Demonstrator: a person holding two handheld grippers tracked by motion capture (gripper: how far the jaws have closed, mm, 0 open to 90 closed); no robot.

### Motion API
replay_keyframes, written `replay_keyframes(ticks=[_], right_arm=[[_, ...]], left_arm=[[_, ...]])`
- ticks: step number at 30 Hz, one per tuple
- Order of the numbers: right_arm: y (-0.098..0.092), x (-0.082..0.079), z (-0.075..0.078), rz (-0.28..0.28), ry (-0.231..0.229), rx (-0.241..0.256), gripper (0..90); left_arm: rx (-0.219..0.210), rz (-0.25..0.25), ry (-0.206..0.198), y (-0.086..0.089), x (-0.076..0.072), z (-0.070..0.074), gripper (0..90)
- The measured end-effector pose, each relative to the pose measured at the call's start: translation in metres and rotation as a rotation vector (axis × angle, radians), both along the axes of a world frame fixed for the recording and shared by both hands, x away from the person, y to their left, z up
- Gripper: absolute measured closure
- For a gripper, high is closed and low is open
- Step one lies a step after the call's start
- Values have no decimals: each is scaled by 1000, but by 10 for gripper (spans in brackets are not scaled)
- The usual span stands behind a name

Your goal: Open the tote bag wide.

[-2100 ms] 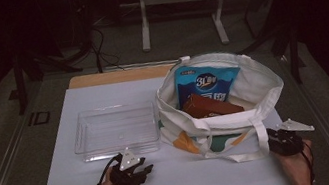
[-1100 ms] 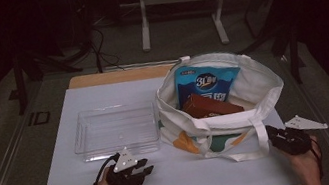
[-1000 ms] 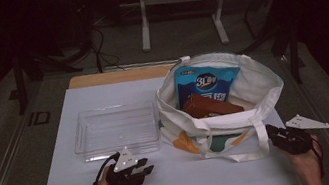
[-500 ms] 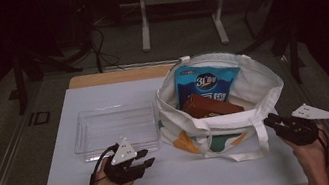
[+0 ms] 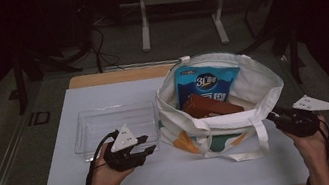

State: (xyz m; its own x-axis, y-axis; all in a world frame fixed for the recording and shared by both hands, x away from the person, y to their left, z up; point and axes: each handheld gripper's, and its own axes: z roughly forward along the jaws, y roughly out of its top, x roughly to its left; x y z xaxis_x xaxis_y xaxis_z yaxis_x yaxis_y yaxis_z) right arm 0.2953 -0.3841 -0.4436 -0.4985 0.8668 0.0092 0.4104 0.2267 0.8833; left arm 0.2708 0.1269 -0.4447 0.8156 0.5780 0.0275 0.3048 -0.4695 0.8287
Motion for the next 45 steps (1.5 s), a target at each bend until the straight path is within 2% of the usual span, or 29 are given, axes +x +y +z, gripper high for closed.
replay_keyframes(ticks=[8, 11, 14, 19, 26, 29, 32, 35, 37, 41, 45], right_arm=[[1, 5, 1, 19, -1, -2, 628], [2, 7, -1, 31, 5, -4, 652], [1, 8, -1, 30, 3, -2, 669], [0, 10, -2, 27, 8, -3, 663], [1, 13, -2, 33, 6, -4, 687], [1, 13, -1, 31, 7, -7, 713], [0, 12, -1, 33, 2, -8, 751], [-1, 12, -1, 34, -3, -7, 772], [0, 12, -1, 33, -5, -8, 784], [1, 11, -1, 29, -20, -15, 850], [2, 11, -1, 26, -30, -27, 869]], left_arm=[[-8, 5, -20, -1, 16, 15, 540], [-13, 15, -26, -2, 28, 21, 537], [-43, 28, -25, -3, 35, 21, 543], [-39, 35, -41, -8, 44, 21, 550], [15, 35, -57, -18, 59, 27, 590], [15, 22, -52, -21, 63, 28, 605], [27, 11, -69, -30, 67, 29, 623], [44, 22, -78, -35, 69, 31, 662], [44, 25, -77, -37, 70, 31, 717], [78, 23, -82, -45, 70, 33, 845], [86, 26, -87, -47, 71, 35, 870]])
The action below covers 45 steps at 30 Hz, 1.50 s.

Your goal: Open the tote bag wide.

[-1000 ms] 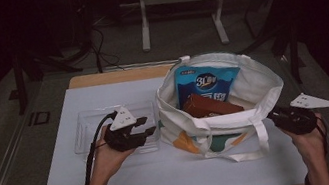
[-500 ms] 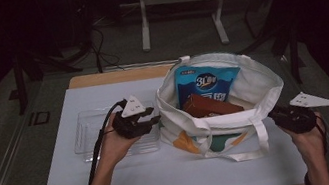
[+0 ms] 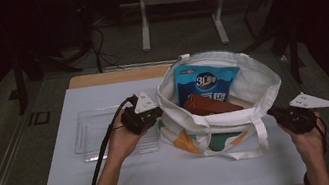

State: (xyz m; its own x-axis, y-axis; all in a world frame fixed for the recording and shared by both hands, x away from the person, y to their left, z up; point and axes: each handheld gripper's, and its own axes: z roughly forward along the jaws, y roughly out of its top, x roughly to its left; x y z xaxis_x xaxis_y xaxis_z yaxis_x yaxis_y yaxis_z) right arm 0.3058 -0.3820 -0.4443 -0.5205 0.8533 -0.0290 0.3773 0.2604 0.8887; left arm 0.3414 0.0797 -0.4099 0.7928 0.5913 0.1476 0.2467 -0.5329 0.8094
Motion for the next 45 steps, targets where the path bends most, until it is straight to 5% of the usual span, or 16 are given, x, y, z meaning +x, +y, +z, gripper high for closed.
replay_keyframes(ticks=[9, 28, 45], right_arm=[[3, 0, 6, -6, -22, -9, 874], [7, 4, -5, -2, 19, -34, 874], [11, 7, -45, -8, 125, -53, 879]], left_arm=[[-7, 22, -8, -1, 3, 4, 873], [31, 40, 71, -3, 13, -17, 867], [100, 25, 129, -15, 17, -46, 868]])
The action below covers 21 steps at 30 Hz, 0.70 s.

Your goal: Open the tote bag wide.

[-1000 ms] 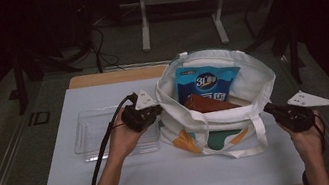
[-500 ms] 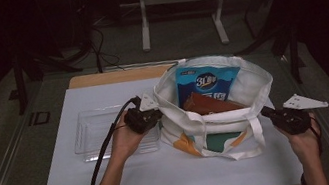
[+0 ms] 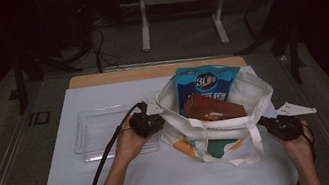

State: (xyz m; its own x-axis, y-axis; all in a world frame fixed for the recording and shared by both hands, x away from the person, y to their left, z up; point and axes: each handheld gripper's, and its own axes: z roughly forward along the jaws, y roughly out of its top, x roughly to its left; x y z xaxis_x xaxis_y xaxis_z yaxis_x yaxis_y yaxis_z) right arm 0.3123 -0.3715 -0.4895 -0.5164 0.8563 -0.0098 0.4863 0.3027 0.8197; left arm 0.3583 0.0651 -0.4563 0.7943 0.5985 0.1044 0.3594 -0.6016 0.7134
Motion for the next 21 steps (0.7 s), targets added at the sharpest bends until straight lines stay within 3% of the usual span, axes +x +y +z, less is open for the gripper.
replay_keyframes(ticks=[7, 11, 16, 21], right_arm=[[6, 2, -13, 6, 38, -18, 881], [6, 0, -13, 2, 32, -1, 880], [5, -2, -6, 0, 14, -15, 869], [1, -5, 2, -9, -5, 1, 775]], left_arm=[[-3, 9, 19, 0, 3, -5, 867], [-38, -9, 23, 5, 1, -4, 795], [-100, -17, 13, 16, -4, 7, 707], [-157, -29, -4, 27, -9, 21, 641]])
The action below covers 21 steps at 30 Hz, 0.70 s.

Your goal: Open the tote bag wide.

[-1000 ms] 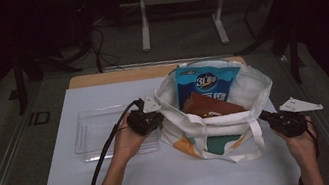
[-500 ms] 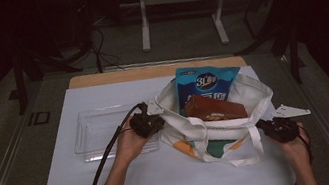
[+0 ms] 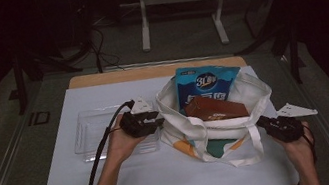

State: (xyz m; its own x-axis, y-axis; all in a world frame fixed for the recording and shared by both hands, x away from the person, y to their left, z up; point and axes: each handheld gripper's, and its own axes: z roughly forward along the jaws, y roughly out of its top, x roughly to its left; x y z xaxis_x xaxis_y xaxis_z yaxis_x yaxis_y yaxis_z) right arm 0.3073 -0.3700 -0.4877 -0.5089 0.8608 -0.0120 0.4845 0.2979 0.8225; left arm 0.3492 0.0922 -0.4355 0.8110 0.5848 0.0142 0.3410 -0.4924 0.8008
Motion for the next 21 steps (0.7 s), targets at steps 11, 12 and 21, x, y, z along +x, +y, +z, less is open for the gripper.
replay_keyframes(ticks=[11, 12, 21], right_arm=[[-16, -14, 26, 14, -61, 87, 735], [-16, -15, 28, 19, -63, 101, 727], [-7, -13, 35, 50, -68, 141, 666]], left_arm=[[-112, 9, -33, 18, -9, 24, 579], [-119, 12, -35, 19, -9, 25, 575], [-146, 25, -72, 20, -9, 47, 536]])
